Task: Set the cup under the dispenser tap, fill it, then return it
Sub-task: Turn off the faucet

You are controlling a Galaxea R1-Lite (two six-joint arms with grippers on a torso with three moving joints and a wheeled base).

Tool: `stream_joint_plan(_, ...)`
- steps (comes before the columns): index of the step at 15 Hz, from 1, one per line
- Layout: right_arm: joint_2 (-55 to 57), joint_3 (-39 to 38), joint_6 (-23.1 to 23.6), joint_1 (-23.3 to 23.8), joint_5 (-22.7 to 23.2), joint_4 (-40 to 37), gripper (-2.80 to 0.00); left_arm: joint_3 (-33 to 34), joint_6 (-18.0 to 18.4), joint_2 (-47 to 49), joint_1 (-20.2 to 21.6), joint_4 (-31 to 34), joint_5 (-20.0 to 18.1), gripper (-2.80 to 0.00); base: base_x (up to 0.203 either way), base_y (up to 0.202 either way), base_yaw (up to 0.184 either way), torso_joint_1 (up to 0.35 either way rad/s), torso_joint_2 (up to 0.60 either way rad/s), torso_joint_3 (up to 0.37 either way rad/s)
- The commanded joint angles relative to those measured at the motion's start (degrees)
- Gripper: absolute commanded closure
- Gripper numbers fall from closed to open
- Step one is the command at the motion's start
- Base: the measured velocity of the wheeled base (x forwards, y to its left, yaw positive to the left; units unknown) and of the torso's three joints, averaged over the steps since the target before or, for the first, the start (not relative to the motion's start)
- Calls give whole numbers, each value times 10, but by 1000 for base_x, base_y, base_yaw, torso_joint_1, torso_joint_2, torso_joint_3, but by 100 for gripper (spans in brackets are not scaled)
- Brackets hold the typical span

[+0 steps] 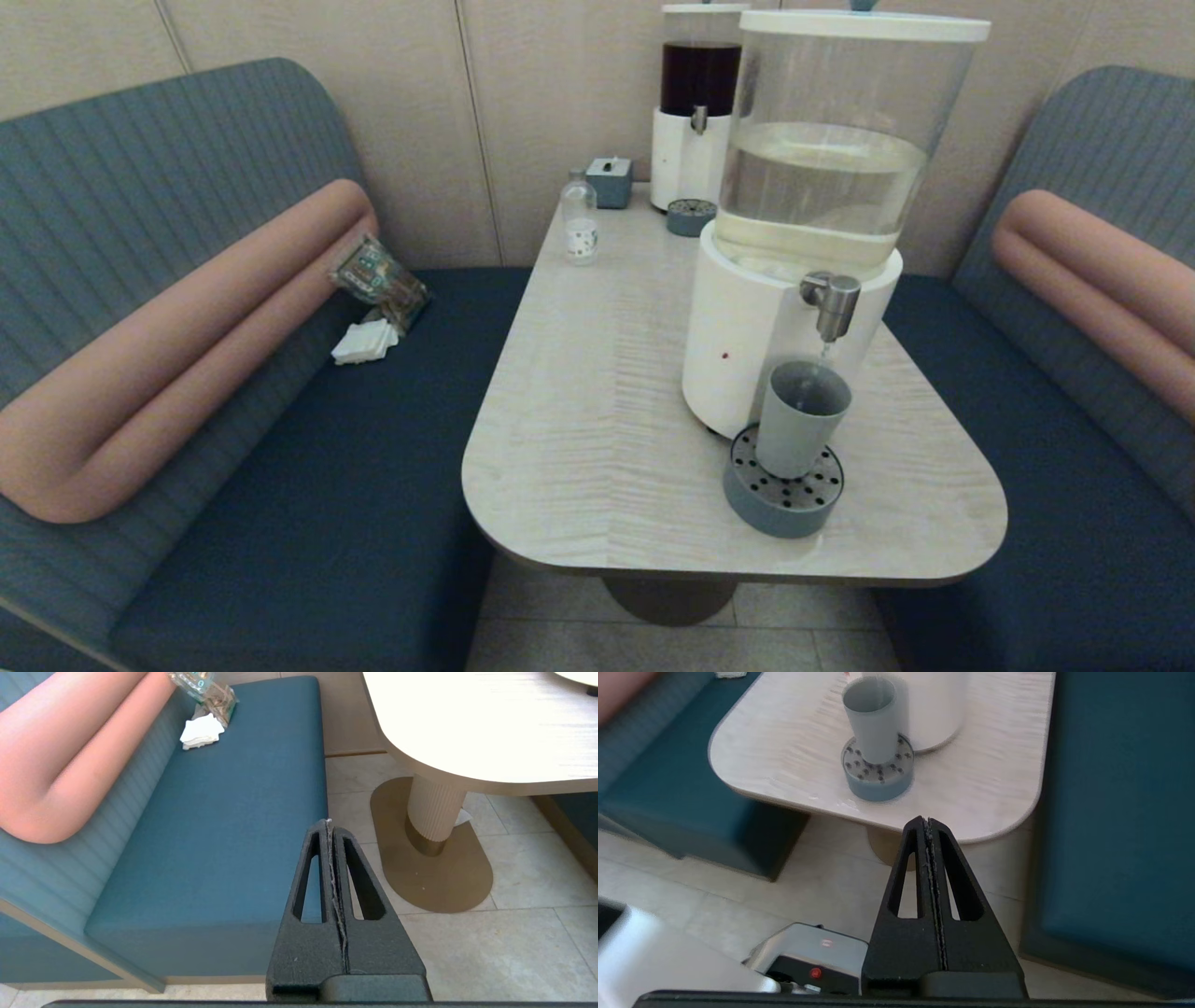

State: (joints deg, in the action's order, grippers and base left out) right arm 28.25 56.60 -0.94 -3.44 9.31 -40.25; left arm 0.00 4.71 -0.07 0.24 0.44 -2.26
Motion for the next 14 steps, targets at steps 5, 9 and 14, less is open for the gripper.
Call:
stream_joint_plan(5, -191, -116, 34, 46, 4, 11, 0, 0, 0, 1, 0, 0, 0, 0, 0, 0, 0, 0, 0, 0)
stream_joint_plan(9, -281, -167, 32, 38, -35, 11, 0, 0, 0, 1, 1, 0, 0, 0, 0, 0, 0, 0, 0, 0)
stream_joint_plan(14, -281, -342, 12, 38, -59, 171, 0, 0, 0, 1, 0, 0, 0, 0, 0, 0, 0, 0, 0, 0)
